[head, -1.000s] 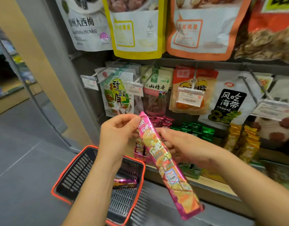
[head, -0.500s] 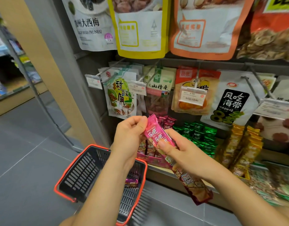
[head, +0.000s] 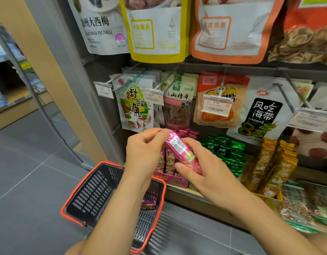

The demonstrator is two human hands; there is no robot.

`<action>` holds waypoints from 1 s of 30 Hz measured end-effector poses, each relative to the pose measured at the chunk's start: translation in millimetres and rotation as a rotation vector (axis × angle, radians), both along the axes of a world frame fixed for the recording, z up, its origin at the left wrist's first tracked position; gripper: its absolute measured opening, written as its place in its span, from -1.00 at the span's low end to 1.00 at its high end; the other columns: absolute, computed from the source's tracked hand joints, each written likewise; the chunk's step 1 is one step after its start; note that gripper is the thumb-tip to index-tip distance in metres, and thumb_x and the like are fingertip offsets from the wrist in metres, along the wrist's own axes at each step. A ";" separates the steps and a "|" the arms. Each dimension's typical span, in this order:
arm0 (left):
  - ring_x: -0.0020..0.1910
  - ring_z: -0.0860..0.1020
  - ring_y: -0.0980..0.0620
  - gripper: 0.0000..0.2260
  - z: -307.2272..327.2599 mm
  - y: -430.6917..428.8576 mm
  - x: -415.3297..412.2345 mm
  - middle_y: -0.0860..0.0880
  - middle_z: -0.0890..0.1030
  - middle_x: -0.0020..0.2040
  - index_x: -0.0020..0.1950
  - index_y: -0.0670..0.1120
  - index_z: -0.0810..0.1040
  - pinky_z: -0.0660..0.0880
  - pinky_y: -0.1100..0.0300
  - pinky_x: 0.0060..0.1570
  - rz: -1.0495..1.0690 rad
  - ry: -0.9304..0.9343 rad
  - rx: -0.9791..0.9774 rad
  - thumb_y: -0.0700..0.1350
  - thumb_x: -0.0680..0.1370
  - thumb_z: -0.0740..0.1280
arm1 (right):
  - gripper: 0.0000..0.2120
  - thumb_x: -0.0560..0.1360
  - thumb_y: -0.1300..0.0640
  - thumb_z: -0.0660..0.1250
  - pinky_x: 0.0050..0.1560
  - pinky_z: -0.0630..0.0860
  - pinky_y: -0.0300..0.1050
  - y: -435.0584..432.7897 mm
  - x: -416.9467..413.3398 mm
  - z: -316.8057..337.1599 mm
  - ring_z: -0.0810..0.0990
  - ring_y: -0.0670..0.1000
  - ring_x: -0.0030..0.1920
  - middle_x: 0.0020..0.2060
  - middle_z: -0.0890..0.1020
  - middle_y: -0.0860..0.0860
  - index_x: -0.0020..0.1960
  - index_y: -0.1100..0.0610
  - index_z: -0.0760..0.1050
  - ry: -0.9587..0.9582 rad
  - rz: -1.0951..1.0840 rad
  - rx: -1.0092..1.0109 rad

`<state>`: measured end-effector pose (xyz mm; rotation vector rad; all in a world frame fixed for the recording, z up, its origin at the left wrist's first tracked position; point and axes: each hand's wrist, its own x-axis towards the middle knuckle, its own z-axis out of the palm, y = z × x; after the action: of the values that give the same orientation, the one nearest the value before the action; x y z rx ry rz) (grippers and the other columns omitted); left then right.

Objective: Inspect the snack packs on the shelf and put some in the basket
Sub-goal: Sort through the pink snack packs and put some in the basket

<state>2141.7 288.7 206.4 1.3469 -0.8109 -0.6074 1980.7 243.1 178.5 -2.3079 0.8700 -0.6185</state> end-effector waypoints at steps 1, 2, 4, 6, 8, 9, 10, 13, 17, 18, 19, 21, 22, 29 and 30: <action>-0.26 0.64 0.12 -0.83 0.8 -0.4 1.8 -0.01 0.70 -0.25 -0.23 -0.05 0.73 0.54 0.31 -0.28 0.038 0.079 -0.016 -0.18 0.51 0.39 | -0.56 0.47 -0.38 0.16 -0.18 0.56 -0.10 -2.0 -1.5 0.8 0.59 -0.12 -0.22 -0.11 0.57 -0.18 0.30 -0.41 0.13 0.012 0.079 0.150; -0.30 0.61 0.14 -0.80 0.9 -1.3 3.5 -0.01 0.68 -0.29 -0.27 -0.07 0.73 0.53 0.32 -0.31 0.067 0.155 -0.028 -0.19 0.53 0.38 | -0.57 0.46 -0.38 0.17 -0.22 0.58 -0.11 -3.3 -3.5 1.7 0.61 -0.10 -0.27 -0.16 0.59 -0.17 0.28 -0.42 0.17 0.011 0.148 0.292; -0.34 0.57 0.16 -0.74 -0.1 -1.6 6.4 -0.01 0.63 -0.34 -0.31 -0.08 0.72 0.52 0.34 -0.32 0.094 0.272 -0.053 -0.18 0.55 0.36 | -0.61 0.46 -0.34 0.18 -0.30 0.58 -0.16 -4.6 -5.9 2.8 0.60 -0.07 -0.35 -0.24 0.60 -0.19 0.26 -0.36 0.28 -0.037 0.232 0.454; -0.32 0.56 0.17 -0.73 -2.2 -1.1 8.6 0.01 0.62 -0.34 -0.31 -0.07 0.72 0.52 0.33 -0.28 0.088 0.326 -0.087 -0.16 0.56 0.35 | -0.65 0.48 -0.31 0.17 -0.35 0.58 -0.13 -4.0 -5.0 5.1 0.58 -0.04 -0.38 -0.30 0.57 -0.20 0.23 -0.29 0.36 -0.098 0.249 0.477; -0.24 0.58 0.14 -0.79 -4.5 -1.8 10.4 0.00 0.64 -0.28 -0.25 -0.06 0.73 0.54 0.28 -0.17 0.061 0.302 -0.104 -0.12 0.55 0.38 | -0.66 0.48 -0.31 0.15 -0.37 0.58 -0.07 -2.1 -2.2 5.9 0.58 0.03 -0.40 -0.31 0.57 -0.15 0.22 -0.27 0.39 -0.135 0.224 0.492; -0.19 0.58 0.12 -0.85 -5.0 -2.2 11.2 -0.02 0.65 -0.22 -0.19 -0.07 0.73 0.54 0.24 -0.11 0.052 0.283 -0.104 -0.09 0.53 0.41 | -0.66 0.49 -0.31 0.14 -0.37 0.57 -0.07 -0.5 -0.9 5.0 0.57 0.05 -0.42 -0.33 0.57 -0.11 0.21 -0.26 0.39 -0.148 0.210 0.497; -0.13 0.58 0.09 -0.84 -4.1 -2.7 10.8 -0.05 0.66 -0.14 -0.09 -0.10 0.72 0.54 0.22 -0.06 0.040 0.277 -0.103 -0.02 0.48 0.45 | -0.67 0.50 -0.31 0.13 -0.38 0.56 -0.09 1.4 0.3 3.4 0.55 0.04 -0.44 -0.36 0.56 -0.08 0.20 -0.25 0.40 -0.161 0.201 0.495; -0.04 0.58 0.08 -0.38 -3.9 -3.0 11.3 -0.09 0.64 0.05 0.24 -0.22 0.56 0.55 0.22 -0.01 0.028 0.296 -0.090 0.12 0.30 0.49 | -0.70 0.51 -0.31 0.12 -0.41 0.53 -0.09 6.7 4.8 -0.1 0.53 -0.02 -0.46 -0.39 0.55 -0.03 0.16 -0.25 0.41 -0.200 0.182 0.487; -0.18 0.55 0.08 -0.66 -6.2 -2.7 5.1 0.02 0.60 -0.23 0.00 -0.14 0.62 0.53 0.13 -0.05 -0.057 0.306 -0.040 0.05 0.35 0.46 | -0.71 0.52 -0.31 0.09 -0.45 0.49 -0.14 12.2 10.3 -4.4 0.49 -0.06 -0.48 -0.42 0.54 -0.12 0.11 -0.21 0.40 -0.235 0.164 0.458; -0.17 0.55 0.06 -0.67 -7.5 -3.1 3.8 0.02 0.60 -0.24 -0.03 -0.13 0.63 0.52 0.09 -0.01 -0.054 0.311 -0.015 0.07 0.34 0.46 | -0.71 0.53 -0.31 0.08 -0.45 0.48 -0.15 13.5 11.6 -5.7 0.48 -0.08 -0.47 -0.42 0.54 -0.15 0.11 -0.19 0.40 -0.236 0.156 0.445; -0.17 0.54 0.04 -0.66 -9.7 -3.8 3.6 0.01 0.60 -0.24 -0.05 -0.11 0.64 0.52 0.07 0.00 -0.053 0.320 0.002 0.08 0.32 0.47 | -0.69 0.53 -0.33 0.05 -0.42 0.49 -0.14 14.4 12.4 -6.7 0.49 -0.09 -0.45 -0.40 0.55 -0.18 0.10 -0.19 0.41 -0.243 0.143 0.430; -0.21 0.56 0.05 -0.64 -11.9 -4.4 2.1 0.00 0.62 -0.25 -0.07 -0.11 0.66 0.53 0.11 -0.09 -0.082 0.347 0.024 0.10 0.28 0.49 | -0.60 0.53 -0.40 -0.01 -0.26 0.51 -0.17 13.7 12.3 -9.8 0.54 -0.16 -0.31 -0.28 0.58 -0.22 0.10 -0.20 0.43 -0.266 0.114 0.401; -0.23 0.59 0.07 -0.61 -14.0 -4.9 0.1 0.00 0.65 -0.24 -0.06 -0.11 0.66 0.54 0.15 -0.13 -0.113 0.347 0.042 0.12 0.25 0.51 | -0.57 0.51 -0.45 -0.04 -0.16 0.52 -0.24 11.6 11.6 -11.9 0.57 -0.23 -0.20 -0.18 0.61 -0.26 0.13 -0.25 0.43 -0.272 0.103 0.397; -0.14 0.67 0.05 -0.65 -22.0 -4.7 -14.4 -0.05 0.72 -0.12 -0.02 -0.02 0.70 0.54 0.19 -0.15 -0.266 0.207 0.192 0.12 0.29 0.53 | -0.60 0.46 -0.47 0.04 0.38 0.36 -0.06 -1.2 22.9 -15.0 0.43 -0.23 0.34 0.26 0.48 -0.40 0.29 -0.53 0.26 -0.411 0.144 0.494; -0.17 0.67 0.06 -0.71 -21.0 -3.5 -13.3 -0.04 0.72 -0.14 -0.05 0.00 0.70 0.54 0.22 -0.19 -0.273 0.140 0.204 0.09 0.30 0.53 | -0.66 0.46 -0.47 0.03 0.32 0.41 -0.13 -1.7 20.4 -11.3 0.47 -0.25 0.28 0.19 0.50 -0.44 0.22 -0.56 0.30 -0.386 0.139 0.488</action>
<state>2128.4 285.2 185.3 1.3692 -0.8421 -1.0105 2001.1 241.4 167.2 -1.7187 0.5899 -0.6746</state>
